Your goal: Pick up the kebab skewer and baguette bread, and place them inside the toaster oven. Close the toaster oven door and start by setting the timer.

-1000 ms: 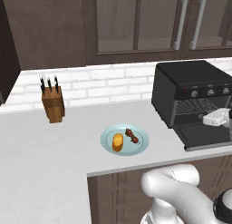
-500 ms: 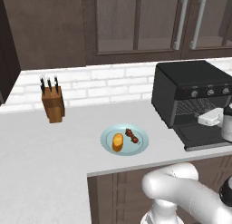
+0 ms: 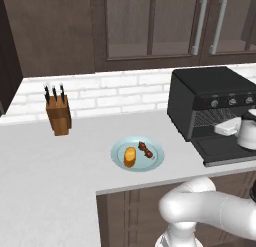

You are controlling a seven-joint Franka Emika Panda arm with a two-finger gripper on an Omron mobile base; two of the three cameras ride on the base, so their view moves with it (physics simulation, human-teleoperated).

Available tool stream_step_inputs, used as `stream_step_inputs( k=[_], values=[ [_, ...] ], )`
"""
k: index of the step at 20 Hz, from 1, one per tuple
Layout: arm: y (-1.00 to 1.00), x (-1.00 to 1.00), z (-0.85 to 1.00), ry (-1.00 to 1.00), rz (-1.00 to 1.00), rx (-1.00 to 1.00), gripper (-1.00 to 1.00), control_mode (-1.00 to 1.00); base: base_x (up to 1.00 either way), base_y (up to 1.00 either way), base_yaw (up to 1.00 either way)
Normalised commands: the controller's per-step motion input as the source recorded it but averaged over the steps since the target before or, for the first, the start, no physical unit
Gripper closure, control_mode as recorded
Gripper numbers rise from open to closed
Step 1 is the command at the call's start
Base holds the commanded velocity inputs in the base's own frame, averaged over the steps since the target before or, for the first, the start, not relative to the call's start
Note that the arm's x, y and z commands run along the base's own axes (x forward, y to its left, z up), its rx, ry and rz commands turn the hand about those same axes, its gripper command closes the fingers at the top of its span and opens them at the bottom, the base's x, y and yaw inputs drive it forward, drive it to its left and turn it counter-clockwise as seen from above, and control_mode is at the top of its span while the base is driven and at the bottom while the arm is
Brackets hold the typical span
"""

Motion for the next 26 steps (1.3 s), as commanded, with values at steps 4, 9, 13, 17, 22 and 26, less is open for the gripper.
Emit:
stream_step_inputs(
  k=[4,9,13,17,22,26],
  values=[
    [-0.01,0.29,-0.31,-0.06,-0.06,-0.01,-1.00,-1.00,0.00,0.00,0.00],
    [-0.01,0.25,-0.18,-0.02,-0.06,-0.02,-1.00,-1.00,0.00,0.00,0.00],
    [0.00,0.34,-0.01,0.00,-0.06,-0.03,-1.00,-1.00,0.00,0.00,0.00],
    [-0.09,0.27,0.00,0.00,-0.05,-0.01,-1.00,-1.00,0.00,0.00,0.00],
    [-0.13,0.19,-0.20,0.00,-0.04,-0.03,-1.00,-1.00,0.00,0.00,0.00],
    [-0.12,0.23,-0.09,0.00,-0.03,-0.02,-1.00,-1.00,0.00,0.00,0.00]
  ],
)
